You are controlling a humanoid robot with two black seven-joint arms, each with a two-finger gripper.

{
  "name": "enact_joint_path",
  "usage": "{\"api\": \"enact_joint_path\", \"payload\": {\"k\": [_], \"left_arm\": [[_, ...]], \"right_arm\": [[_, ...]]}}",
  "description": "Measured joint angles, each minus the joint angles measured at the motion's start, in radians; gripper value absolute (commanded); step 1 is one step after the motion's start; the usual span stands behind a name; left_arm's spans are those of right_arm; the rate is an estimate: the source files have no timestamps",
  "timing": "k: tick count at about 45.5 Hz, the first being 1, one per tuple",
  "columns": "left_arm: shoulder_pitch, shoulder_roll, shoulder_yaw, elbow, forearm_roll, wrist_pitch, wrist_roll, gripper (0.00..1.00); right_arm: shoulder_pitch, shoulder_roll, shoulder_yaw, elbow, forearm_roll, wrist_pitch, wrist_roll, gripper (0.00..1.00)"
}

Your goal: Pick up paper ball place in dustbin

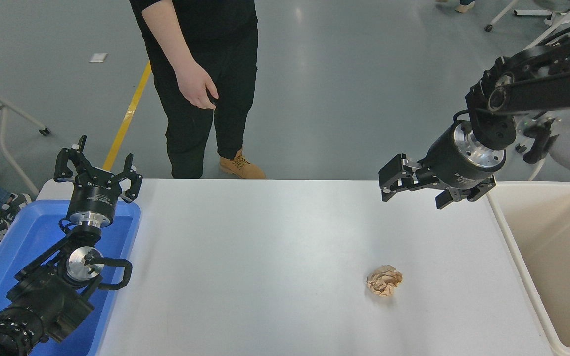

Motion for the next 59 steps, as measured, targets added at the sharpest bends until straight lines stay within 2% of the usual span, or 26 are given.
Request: {"api": "enact_joint_path", "payload": {"k": [18, 40, 59], "left_arm": [[0.0, 0.0, 0.0, 0.0, 0.001, -0.002, 0.0, 0.99], [0.0, 0.0, 0.0, 0.0, 0.001, -0.002, 0.0, 0.99], [0.0, 0.0, 0.0, 0.0, 0.001, -0.002, 0.0, 0.99]], "right_arm": [[-0.101, 0.012, -0.013, -0.007, -0.001, -0.01, 0.0, 1.0], [-0.309, 0.063, 0.0, -0.051, -0.001, -0.233, -0.006, 1.0], [-0.378, 0.085, 0.021, -0.07, -0.001, -0.299, -0.006, 1.0]]}}
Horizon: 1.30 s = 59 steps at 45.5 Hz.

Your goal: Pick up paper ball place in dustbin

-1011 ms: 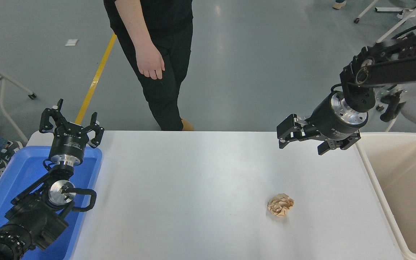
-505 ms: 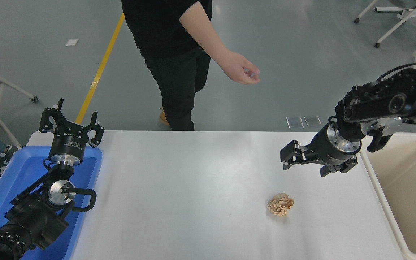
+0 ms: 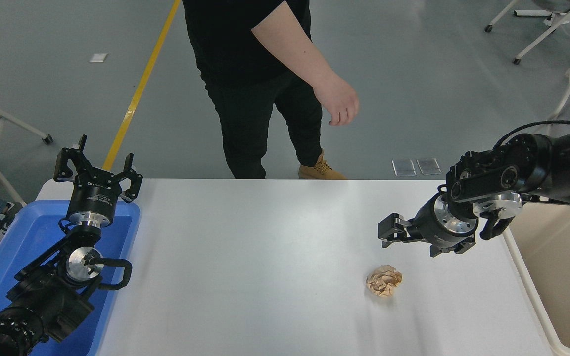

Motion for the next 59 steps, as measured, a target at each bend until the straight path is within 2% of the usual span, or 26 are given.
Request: {"api": "enact_joint_path", "payload": {"k": [21, 59], "left_arm": [[0.0, 0.0, 0.0, 0.0, -0.001, 0.0, 0.0, 0.99], [0.0, 0.0, 0.0, 0.0, 0.0, 0.0, 0.0, 0.99]], "right_arm": [[-0.055, 0.031, 0.022, -0.026, 0.0, -0.03, 0.0, 1.0], [-0.416, 0.073, 0.113, -0.298, 0.001, -0.172, 0.0, 1.0]]}}
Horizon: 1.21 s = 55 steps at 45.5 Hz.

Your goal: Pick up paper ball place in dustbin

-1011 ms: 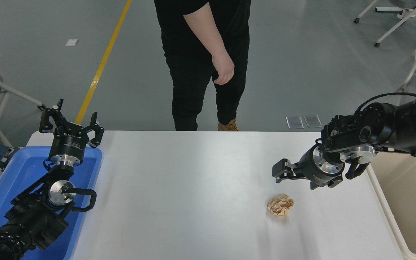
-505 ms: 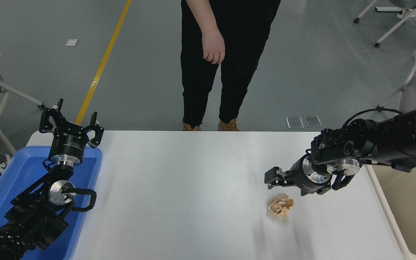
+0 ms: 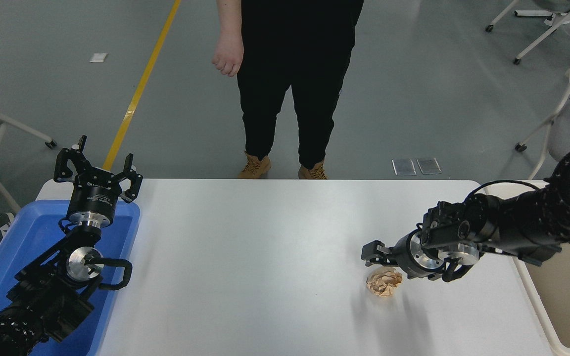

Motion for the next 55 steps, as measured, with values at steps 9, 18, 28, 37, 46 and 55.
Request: {"api": "enact_joint_path", "payload": {"k": [9, 18, 28, 37, 46, 55], "left_arm": [[0.0, 0.0, 0.0, 0.0, 0.0, 0.0, 0.0, 0.99], [0.0, 0.0, 0.0, 0.0, 0.0, 0.0, 0.0, 0.99], [0.0, 0.0, 0.0, 0.0, 0.0, 0.0, 0.0, 0.99], [0.0, 0.0, 0.0, 0.0, 0.0, 0.0, 0.0, 0.99], [0.0, 0.0, 0.0, 0.0, 0.0, 0.0, 0.0, 0.99], [0.0, 0.0, 0.0, 0.0, 0.0, 0.0, 0.0, 0.99]], "right_arm": [[-0.041, 0.007, 0.007, -0.02, -0.001, -0.01, 0.0, 0.94], [-0.064, 0.009, 0.017, -0.025, -0.001, -0.027, 0.002, 0.0], [-0.076, 0.018, 0.023, -0.025, -0.013, -0.039, 0.005, 0.0], [-0.03, 0.009, 0.007, -0.017, -0.018, -0.046, 0.006, 0.0], [0.09, -0.045, -0.02, 0.048, -0.021, -0.039, 0.006, 0.0], [0.245, -0.138, -0.032, 0.151, -0.031, -0.004, 0.007, 0.0]]}}
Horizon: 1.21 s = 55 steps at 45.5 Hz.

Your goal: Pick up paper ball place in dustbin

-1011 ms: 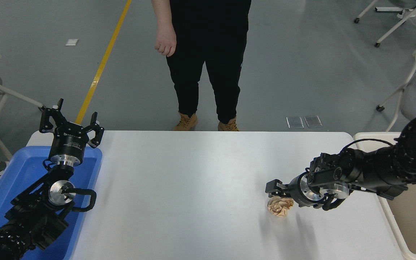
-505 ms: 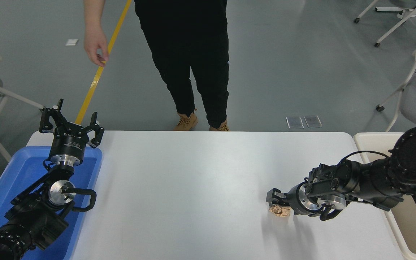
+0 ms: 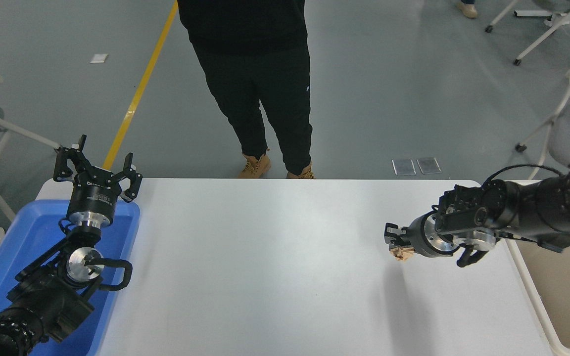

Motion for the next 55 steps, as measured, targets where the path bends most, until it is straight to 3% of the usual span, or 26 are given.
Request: {"api": "enact_joint_path", "payload": {"k": [26, 42, 55], "left_arm": [[0.0, 0.0, 0.0, 0.0, 0.0, 0.0, 0.0, 0.99], [0.0, 0.0, 0.0, 0.0, 0.0, 0.0, 0.0, 0.99], [0.0, 0.0, 0.0, 0.0, 0.0, 0.0, 0.0, 0.99]], "right_arm": [[0.467, -0.335, -0.035, 0.19, -0.086, 0.184, 0.0, 0.0], [0.549, -0.405, -0.043, 0.187, -0.107, 0.227, 0.0, 0.0], [0.453, -0.485, -0.025, 0.033, -0.099, 0.208, -0.001, 0.0]]}}
